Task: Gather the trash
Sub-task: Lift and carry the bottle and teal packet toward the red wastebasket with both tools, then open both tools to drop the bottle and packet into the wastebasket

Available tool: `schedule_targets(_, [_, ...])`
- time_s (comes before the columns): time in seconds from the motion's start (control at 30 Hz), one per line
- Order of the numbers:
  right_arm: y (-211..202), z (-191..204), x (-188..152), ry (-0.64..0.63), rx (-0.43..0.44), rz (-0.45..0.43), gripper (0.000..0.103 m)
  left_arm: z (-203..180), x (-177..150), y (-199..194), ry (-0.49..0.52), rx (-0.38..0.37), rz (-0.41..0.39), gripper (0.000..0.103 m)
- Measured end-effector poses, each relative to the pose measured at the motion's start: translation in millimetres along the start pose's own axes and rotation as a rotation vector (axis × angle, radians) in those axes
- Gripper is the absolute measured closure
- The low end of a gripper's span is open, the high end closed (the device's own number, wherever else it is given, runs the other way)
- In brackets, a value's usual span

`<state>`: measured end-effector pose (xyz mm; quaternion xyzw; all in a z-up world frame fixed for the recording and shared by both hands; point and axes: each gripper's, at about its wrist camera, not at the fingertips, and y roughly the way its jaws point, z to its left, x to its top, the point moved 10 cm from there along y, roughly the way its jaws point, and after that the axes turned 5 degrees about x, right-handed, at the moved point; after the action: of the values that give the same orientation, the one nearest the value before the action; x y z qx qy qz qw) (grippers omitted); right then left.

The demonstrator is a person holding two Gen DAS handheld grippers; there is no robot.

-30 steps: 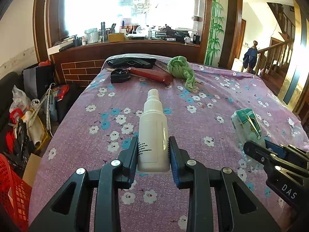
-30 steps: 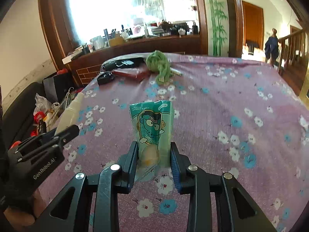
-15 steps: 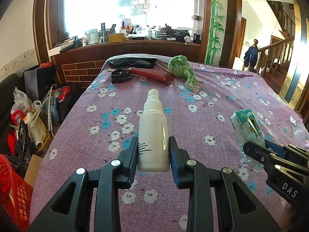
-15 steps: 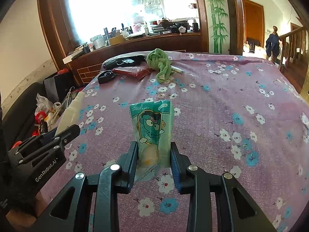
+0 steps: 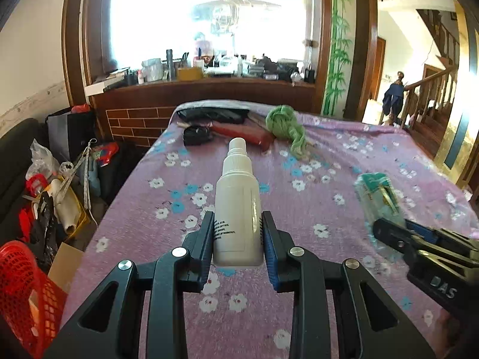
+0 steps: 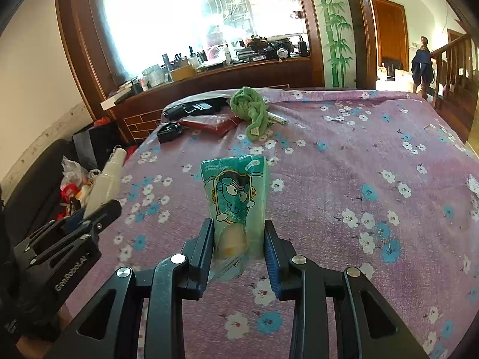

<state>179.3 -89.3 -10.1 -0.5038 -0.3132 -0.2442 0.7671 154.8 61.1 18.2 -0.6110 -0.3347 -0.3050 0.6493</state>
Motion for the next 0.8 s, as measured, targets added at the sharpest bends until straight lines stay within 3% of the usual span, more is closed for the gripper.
schedule_targets(0.3, [-21,57,-4,-0.049,0.099,0.000,0.068,49,-5,-65,-0.043,0.053,-0.057,0.074])
schedule_targets(0.8, [-32,220,-51,-0.261,0.314,0.096,0.067,185,-39,-146,-0.180,0.215,-0.107,0.074])
